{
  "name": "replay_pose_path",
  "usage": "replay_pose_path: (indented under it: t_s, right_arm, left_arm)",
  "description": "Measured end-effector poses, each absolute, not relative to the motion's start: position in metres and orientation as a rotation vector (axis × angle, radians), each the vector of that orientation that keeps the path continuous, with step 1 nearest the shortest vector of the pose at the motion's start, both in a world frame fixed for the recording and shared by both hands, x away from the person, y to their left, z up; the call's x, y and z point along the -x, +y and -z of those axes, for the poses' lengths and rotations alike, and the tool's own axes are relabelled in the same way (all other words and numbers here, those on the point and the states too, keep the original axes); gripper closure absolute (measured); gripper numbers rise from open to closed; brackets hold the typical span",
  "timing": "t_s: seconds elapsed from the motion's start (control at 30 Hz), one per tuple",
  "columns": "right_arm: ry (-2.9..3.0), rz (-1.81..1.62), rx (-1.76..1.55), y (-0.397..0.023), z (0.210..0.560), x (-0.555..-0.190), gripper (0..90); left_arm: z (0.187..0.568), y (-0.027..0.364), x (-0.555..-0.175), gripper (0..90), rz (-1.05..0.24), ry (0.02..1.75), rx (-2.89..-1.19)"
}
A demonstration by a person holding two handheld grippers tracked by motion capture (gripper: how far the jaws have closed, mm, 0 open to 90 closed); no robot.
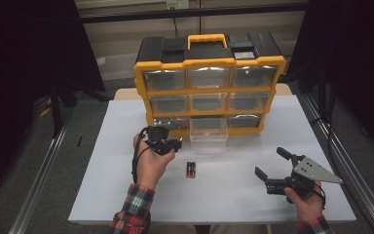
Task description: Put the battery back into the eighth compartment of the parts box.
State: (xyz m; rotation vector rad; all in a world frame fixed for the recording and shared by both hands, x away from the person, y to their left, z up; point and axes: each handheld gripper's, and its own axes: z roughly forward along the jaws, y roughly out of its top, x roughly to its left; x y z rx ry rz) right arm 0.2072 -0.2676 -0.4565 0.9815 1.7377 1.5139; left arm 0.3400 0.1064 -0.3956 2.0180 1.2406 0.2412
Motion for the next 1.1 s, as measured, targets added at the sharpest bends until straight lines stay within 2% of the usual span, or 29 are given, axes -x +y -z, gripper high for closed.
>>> replay_pose_path:
  t_s: [0.47, 1.1]
  right_arm:
    - [1.738, -1.515, -0.983, -0.267, 0.457, -0.207, 0.2]
    - [1.738, -1.512, -0.982, -0.268, 0.457, -0.207, 0.2]
  left_arm:
    - [0.363, 0.094, -0.358, 77.3, -0.232, 1.194, -2.023]
    - [0.352, 0.062, -0.377, 77.3, -0.253, 1.141, -2.041]
